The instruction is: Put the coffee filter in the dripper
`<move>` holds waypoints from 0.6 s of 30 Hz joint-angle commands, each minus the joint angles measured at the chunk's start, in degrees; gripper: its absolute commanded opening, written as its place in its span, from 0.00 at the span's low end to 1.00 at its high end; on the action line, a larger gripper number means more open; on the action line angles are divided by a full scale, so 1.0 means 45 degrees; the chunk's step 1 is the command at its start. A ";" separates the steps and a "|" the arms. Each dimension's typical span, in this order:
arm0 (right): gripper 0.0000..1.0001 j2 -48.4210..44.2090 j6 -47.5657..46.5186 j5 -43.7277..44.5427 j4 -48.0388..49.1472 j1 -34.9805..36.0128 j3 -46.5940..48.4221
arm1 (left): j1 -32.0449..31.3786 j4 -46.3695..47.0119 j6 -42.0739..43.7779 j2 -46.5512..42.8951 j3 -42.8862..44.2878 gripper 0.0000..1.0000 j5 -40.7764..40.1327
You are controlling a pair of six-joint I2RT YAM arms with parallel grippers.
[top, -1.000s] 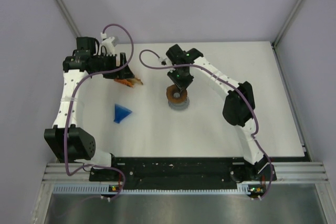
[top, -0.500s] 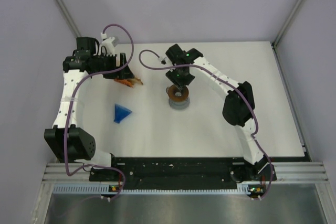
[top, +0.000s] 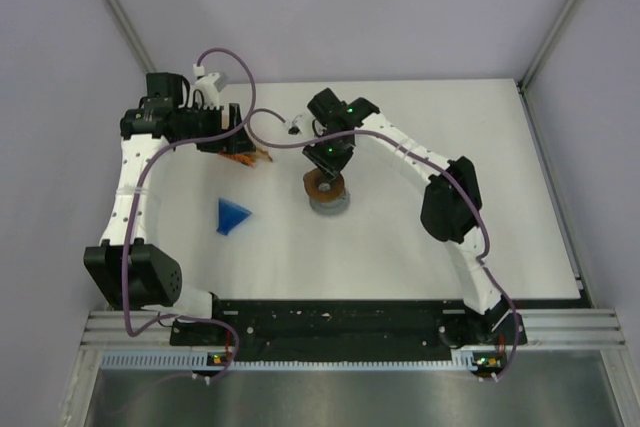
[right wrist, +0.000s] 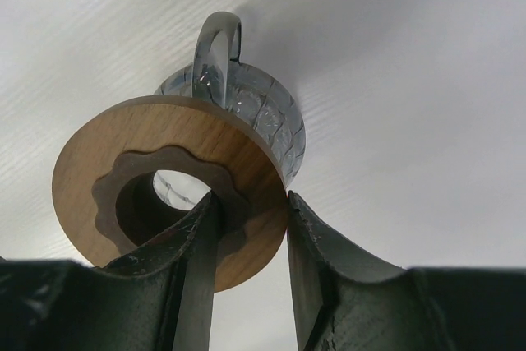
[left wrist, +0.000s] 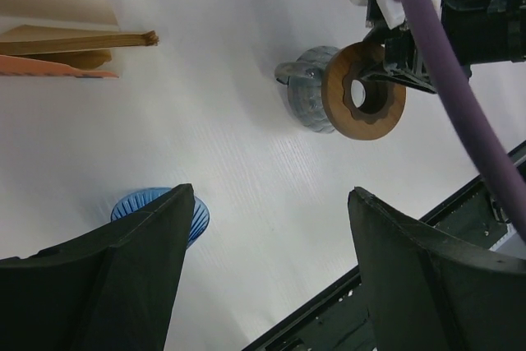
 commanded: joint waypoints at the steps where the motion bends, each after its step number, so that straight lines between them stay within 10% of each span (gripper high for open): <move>1: 0.33 -0.0068 -0.0700 -0.1002 0.0212 0.0574 -0.0215 | -0.0009 0.0390 0.0199 -0.0454 -0.0223 0.81 0.0059; 18: 0.37 -0.1162 0.0199 0.0640 0.0407 0.0281 -0.0507 | -0.0009 0.0389 0.0258 -0.0435 -0.0320 0.80 0.0020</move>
